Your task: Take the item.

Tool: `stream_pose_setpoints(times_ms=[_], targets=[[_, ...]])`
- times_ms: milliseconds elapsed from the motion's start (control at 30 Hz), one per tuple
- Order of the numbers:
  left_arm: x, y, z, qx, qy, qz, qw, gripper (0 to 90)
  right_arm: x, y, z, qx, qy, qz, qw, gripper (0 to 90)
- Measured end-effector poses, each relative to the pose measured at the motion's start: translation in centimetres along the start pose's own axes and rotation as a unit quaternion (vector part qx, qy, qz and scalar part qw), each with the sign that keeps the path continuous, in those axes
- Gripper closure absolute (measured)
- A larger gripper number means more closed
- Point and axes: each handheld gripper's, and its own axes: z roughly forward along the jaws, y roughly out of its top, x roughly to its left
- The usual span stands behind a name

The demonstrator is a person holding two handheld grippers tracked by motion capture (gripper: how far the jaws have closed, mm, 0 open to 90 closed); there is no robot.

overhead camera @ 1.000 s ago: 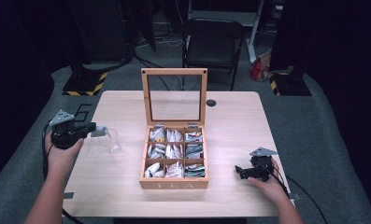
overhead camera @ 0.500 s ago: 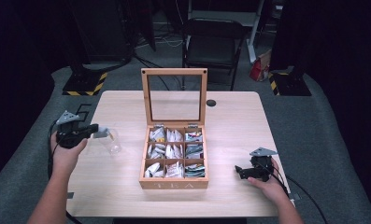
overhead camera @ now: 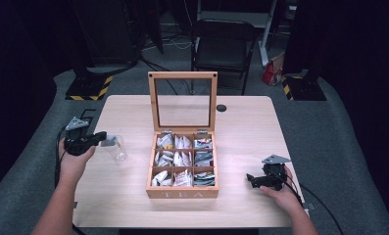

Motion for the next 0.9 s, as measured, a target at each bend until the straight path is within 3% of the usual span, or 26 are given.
stream_pose_setpoints(times_ms=[567, 900], targets=[[-0.9, 0.1, 1.3, 0.006, -0.008, 0.0, 1.0, 82.3, 0.0, 0.0, 0.0, 0.001, 0.0, 0.0, 1.0, 0.0], [-1.0, 0.0, 1.1, 0.0, -0.003, -0.003, 1.0, 70.2, 0.0, 0.0, 0.0, 0.0, 0.0, 0.0, 1.0, 0.0]])
